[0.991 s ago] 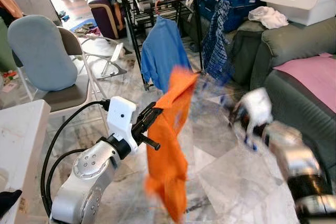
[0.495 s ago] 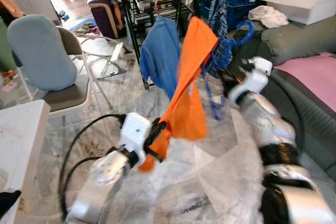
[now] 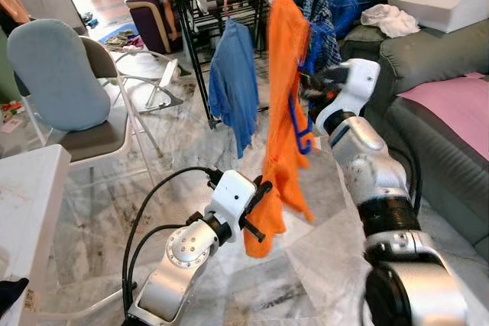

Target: Hang hanger

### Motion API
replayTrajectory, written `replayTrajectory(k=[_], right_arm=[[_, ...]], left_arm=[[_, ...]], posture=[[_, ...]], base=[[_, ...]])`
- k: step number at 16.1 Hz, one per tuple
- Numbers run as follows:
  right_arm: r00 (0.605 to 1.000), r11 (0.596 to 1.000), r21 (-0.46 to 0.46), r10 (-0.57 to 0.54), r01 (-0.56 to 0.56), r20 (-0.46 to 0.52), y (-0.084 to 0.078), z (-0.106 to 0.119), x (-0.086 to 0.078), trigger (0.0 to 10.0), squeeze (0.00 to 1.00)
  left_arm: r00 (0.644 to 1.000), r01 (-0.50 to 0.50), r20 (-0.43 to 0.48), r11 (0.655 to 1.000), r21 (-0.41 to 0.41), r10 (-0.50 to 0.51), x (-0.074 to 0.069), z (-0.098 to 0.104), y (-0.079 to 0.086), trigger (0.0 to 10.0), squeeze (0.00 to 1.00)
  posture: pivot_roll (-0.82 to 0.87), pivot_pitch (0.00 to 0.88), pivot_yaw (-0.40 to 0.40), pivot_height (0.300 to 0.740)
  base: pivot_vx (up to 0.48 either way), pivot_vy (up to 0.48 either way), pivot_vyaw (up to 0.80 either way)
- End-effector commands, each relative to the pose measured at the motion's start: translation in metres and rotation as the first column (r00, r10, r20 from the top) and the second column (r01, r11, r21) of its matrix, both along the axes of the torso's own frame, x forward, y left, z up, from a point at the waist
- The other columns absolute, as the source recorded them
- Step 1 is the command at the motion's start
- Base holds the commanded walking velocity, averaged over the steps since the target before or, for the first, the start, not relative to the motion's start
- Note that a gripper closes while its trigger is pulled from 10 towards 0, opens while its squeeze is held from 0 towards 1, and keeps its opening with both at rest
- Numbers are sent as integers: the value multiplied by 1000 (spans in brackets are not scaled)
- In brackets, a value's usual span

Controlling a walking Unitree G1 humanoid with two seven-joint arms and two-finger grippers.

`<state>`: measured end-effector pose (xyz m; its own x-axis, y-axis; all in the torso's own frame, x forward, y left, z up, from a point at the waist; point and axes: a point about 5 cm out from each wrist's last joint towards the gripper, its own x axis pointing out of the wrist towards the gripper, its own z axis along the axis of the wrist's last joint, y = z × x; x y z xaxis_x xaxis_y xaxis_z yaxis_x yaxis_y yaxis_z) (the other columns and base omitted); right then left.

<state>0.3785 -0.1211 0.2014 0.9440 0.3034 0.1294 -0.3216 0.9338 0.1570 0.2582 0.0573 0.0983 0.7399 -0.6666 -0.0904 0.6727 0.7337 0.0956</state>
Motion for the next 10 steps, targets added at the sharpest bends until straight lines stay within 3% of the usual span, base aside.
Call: replayTrajectory(k=[1,5,7,10], right_arm=[[995,998,-45,48,-44,91,12,14,-4,10000,0],[974,978,-187,124,-88,188,19,3,-20,10000,0],[965,982,-170,122,-84,232,14,2,-27,10000,0],[942,970,-220,167,-104,292,11,-5,-40,10000,0]], left_arm=[[1000,6,-15,1000,15,-6,0,-6,4,10000,1000],[1000,26,-17,1000,15,-26,-3,-9,-1,10000,1000],[999,40,-16,999,14,-40,-4,-9,0,10000,1000],[1000,-11,4,1000,26,11,-7,-6,17,10000,1000]], posture=[[-127,0,94,740],[-135,0,94,740],[-129,0,97,740],[-122,0,101,740]], base=[[0,0,0],[0,0,0],[0,0,0],[0,0,0]])
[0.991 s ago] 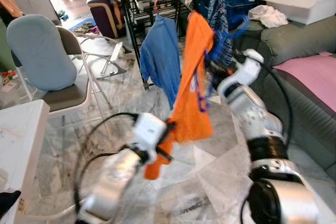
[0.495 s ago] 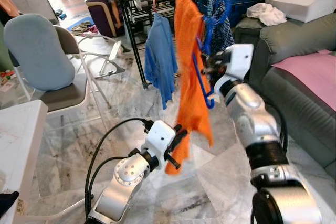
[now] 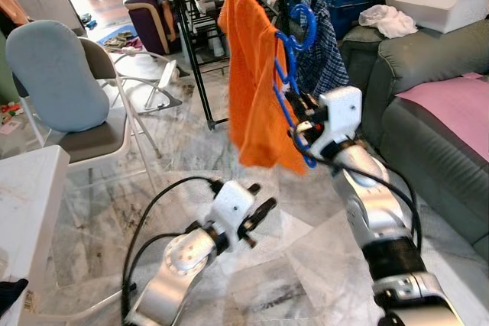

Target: Hang hanger

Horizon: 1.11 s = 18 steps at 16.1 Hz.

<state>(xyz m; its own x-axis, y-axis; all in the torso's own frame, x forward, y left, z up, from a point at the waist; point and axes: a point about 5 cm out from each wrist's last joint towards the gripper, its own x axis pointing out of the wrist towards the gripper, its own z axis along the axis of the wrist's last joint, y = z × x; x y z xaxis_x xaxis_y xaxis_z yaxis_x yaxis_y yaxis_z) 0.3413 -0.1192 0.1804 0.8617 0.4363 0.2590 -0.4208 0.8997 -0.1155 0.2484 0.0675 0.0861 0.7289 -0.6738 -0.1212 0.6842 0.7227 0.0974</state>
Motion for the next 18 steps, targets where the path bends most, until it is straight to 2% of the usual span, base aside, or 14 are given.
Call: replayTrajectory(k=[1,3,4,6,9,13,16,18], right_arm=[[994,997,-8,78,-78,74,6,10,-9,10000,0],[988,989,-20,146,-145,42,-3,-1,-20,10000,0],[979,979,-35,201,-202,-10,-14,-13,-31,10000,0],[964,962,-77,260,-264,-59,-27,-26,-44,10000,0],[925,927,-76,355,-367,-139,-38,-37,-58,10000,0],[854,865,-77,470,-496,-223,-41,-45,-70,10000,0],[787,804,-91,542,-588,-294,-44,-50,-79,10000,0],[757,771,-123,562,-625,-332,-48,-52,-81,10000,0]], left_arm=[[998,-54,42,999,10,53,2,9,16,10000,1000],[993,-97,70,995,24,95,2,13,30,10000,1000],[988,-128,92,991,41,124,5,17,43,10000,1000],[982,-142,138,986,89,129,8,22,54,10000,1000],[973,-115,219,975,190,72,12,34,67,10000,1000],[958,-87,286,946,312,-6,17,45,85,10000,1000],[948,-74,313,918,389,-56,19,49,93,10000,1000],[950,-53,302,908,415,-83,18,47,95,10000,1000]], posture=[[-117,0,101,740],[-106,0,98,740],[-99,0,96,740],[-101,1,95,740],[-106,7,98,740],[-85,16,95,740],[-80,16,95,740],[-81,17,97,740]], base=[[0,0,0],[0,0,0],[0,0,0],[0,0,0],[0,0,0],[0,0,0],[0,0,0],[0,0,0]])
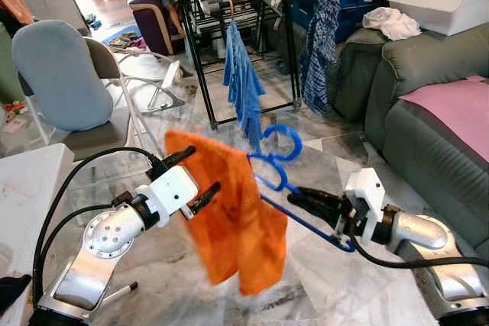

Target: Hang hanger

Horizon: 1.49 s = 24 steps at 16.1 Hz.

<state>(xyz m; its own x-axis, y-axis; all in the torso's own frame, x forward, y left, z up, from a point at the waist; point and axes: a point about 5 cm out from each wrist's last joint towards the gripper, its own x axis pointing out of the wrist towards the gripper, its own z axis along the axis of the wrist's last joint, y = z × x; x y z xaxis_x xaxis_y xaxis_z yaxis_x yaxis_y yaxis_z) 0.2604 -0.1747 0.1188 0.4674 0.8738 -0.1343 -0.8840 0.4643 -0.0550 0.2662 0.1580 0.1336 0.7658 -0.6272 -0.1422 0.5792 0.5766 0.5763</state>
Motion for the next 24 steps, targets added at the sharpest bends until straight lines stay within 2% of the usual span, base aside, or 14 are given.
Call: replayTrajectory(k=[1,2,7,9,11,12,13,14,15,18,20,22,24], right_arm=[[995,995,-29,92,-91,32,3,7,-2,10000,0],[992,991,-66,123,-120,32,0,6,-3,10000,0],[985,977,-133,171,-166,26,-10,6,-2,10000,0],[979,971,-147,198,-190,41,-9,9,0,10000,0],[967,956,-167,252,-241,47,-7,12,-2,10000,0],[958,944,-180,286,-276,33,-6,12,-5,10000,0],[949,931,-203,315,-304,27,-5,11,-7,10000,0],[943,922,-222,332,-318,31,-5,11,-8,10000,0],[938,913,-242,346,-329,33,-5,10,-8,10000,0],[933,898,-296,355,-325,52,-10,10,-5,10000,0],[934,893,-335,347,-300,88,-11,10,0,10000,0],[932,894,-336,348,-298,99,-10,10,0,10000,0],[932,894,-340,346,-292,110,-10,9,1,10000,0]], left_arm=[[999,28,-33,998,54,-26,-2,-5,5,10000,1000],[998,41,-40,996,78,-38,-3,-8,5,10000,1000],[997,62,-49,990,126,-56,0,-8,10,10000,1000],[991,103,-96,981,163,-89,0,-12,13,10000,1000],[974,163,-185,974,157,-133,-1,-16,12,10000,973],[960,211,-220,964,160,-174,-2,-19,8,10000,0],[951,236,-236,961,146,-198,-2,-21,2,10000,0],[946,259,-234,957,127,-225,-1,-22,-4,1059,0],[940,280,-232,953,113,-249,1,-21,-9,0,0],[922,313,-275,943,116,-273,4,-20,-10,0,0],[896,336,-350,933,130,-274,4,-22,-2,0,0],[877,361,-399,915,181,-267,3,-26,5,0,0],[870,355,-422,918,178,-255,5,-25,10,0,0]], posture=[[-82,17,99,740],[-83,17,101,740],[-81,13,105,740],[-79,9,111,740],[-77,8,115,740],[-76,6,116,740],[-76,6,117,740],[-81,5,121,740],[-86,8,125,740],[-82,11,127,740],[-82,11,127,740],[-80,12,129,740],[-78,13,129,740]], base=[[0,0,0],[0,0,0],[0,0,0],[0,0,0],[0,0,0],[0,0,0],[0,0,0],[0,0,0],[0,0,0],[0,0,0],[0,0,0],[0,0,0],[0,0,0]])
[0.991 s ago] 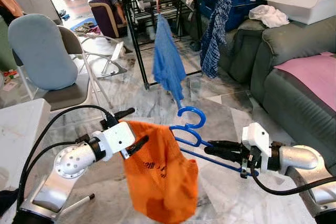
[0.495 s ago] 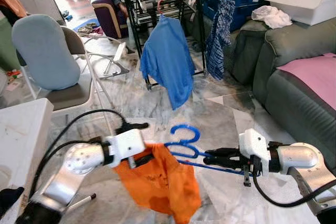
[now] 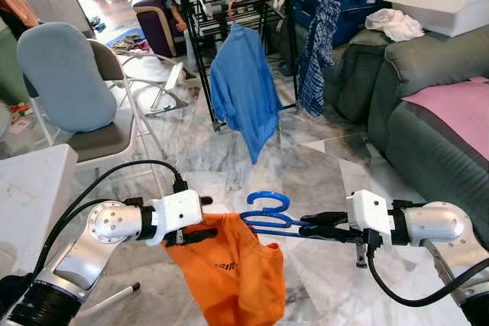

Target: Hang hanger

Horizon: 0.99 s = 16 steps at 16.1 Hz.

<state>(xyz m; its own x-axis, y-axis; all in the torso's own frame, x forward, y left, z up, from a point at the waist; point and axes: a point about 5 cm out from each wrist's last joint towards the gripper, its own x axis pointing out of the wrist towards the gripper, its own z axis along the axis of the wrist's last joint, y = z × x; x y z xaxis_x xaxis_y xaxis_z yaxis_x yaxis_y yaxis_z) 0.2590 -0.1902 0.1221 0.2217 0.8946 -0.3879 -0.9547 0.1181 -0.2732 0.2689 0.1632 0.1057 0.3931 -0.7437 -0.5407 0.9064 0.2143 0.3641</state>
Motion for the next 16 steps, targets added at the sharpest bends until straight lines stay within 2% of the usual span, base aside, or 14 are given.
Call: replayTrajectory(k=[1,8,16], right_arm=[[999,1000,4,30,-31,39,5,5,2,10000,0],[998,999,-13,41,-40,50,5,3,1,10000,0],[997,999,-18,36,-35,74,6,1,4,10000,0]], left_arm=[[1000,-8,-1,1000,30,8,4,3,6,0,0],[1000,-14,-7,1000,27,14,7,0,3,0,0],[997,2,-74,999,48,1,3,-7,6,0,0]], posture=[[-78,13,129,740],[-87,14,130,740],[-88,11,130,740]], base=[[0,0,0],[0,0,0],[0,0,0]])
